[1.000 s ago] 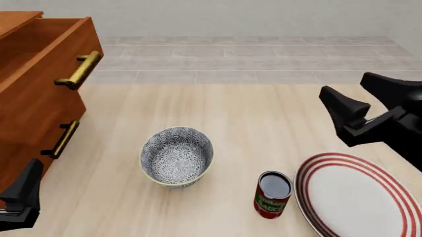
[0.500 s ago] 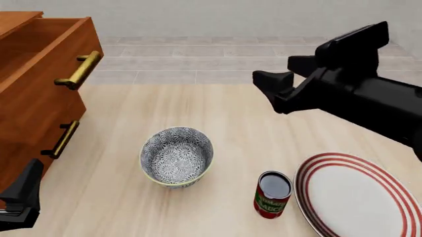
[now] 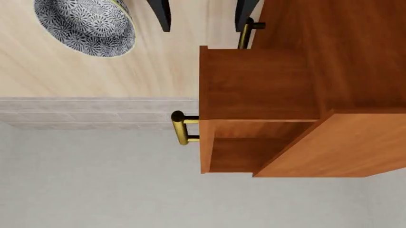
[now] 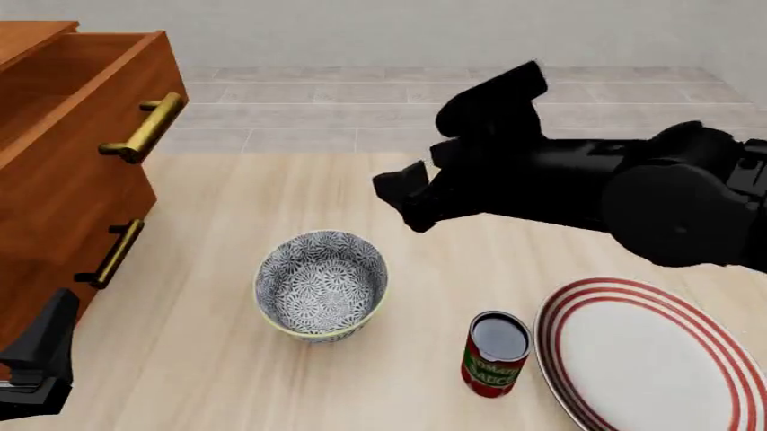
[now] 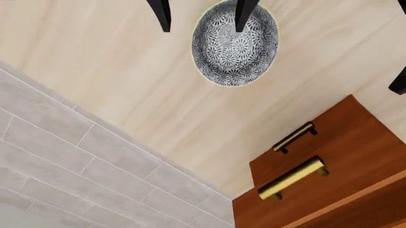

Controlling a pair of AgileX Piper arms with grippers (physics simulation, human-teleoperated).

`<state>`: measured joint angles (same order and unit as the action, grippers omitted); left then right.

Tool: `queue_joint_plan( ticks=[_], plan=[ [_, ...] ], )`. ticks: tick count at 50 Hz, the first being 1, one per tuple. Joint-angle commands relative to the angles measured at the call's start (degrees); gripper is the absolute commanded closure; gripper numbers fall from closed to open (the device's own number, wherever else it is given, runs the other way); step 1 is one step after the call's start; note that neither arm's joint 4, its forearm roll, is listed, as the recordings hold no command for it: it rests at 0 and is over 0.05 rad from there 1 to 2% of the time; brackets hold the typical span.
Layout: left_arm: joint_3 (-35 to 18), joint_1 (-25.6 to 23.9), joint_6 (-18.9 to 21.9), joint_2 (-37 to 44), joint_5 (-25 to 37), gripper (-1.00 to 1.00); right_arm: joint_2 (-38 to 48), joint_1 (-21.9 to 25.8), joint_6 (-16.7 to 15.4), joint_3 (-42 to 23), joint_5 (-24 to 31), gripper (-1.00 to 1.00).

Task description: Put the bowl on the plate.

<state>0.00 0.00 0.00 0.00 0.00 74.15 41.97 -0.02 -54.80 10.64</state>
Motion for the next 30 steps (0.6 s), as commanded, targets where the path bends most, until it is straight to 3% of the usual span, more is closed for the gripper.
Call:
queue_joint_plan(
  ticks=[1,2,4,6,12,13,22,30],
  plan=[
    [0.0,0.0,0.0,0.0,0.0,-1.00,5.3,1.7,2.3,-2.9,3.4,-1.00],
    [0.0,0.0,0.0,0.0,0.0,-1.00,5.5,1.6,1.9,-3.0,3.4,-1.00],
    [0.0,0.0,0.0,0.0,0.0,-1.00,6.4,1.9,4.1,-3.5,4.0,-1.00],
    [0.0,0.0,0.0,0.0,0.0,-1.00,7.1,1.5,2.7,-4.0,3.9,-1.00],
    [0.0,0.0,0.0,0.0,0.0,-1.00,10.2,0.9,2.5,-5.7,4.5,-1.00],
    [0.0,0.0,0.0,0.0,0.0,-1.00,10.5,1.3,3.6,-6.1,4.9,-1.00],
    [0.0,0.0,0.0,0.0,0.0,-1.00,16.8,-0.9,0.5,-10.4,6.5,-1.00],
    [0.0,0.0,0.0,0.0,0.0,-1.00,20.6,-0.9,0.2,-11.5,6.0,-1.00]
  ],
)
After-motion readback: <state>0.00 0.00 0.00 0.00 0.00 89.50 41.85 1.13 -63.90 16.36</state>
